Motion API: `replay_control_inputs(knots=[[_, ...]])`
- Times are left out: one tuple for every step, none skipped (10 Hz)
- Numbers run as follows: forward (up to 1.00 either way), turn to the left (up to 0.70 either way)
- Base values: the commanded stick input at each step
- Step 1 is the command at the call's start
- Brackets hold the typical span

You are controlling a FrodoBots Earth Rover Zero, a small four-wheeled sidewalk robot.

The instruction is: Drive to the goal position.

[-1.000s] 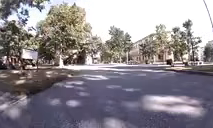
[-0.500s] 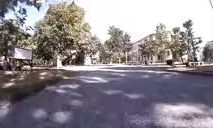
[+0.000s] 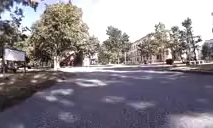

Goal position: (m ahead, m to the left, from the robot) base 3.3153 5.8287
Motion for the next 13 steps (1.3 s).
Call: replay_control_inputs(knots=[[0.7,0.0],[0.7,0.0],[0.7,0.0],[0.7,0.0],[0.7,0.0],[0.7,0.0],[0.7,0.0],[0.7,0.0],[0.7,0.0],[0.7,0.0],[0.7,0.0],[0.7,0.0],[0.7,0.0]])
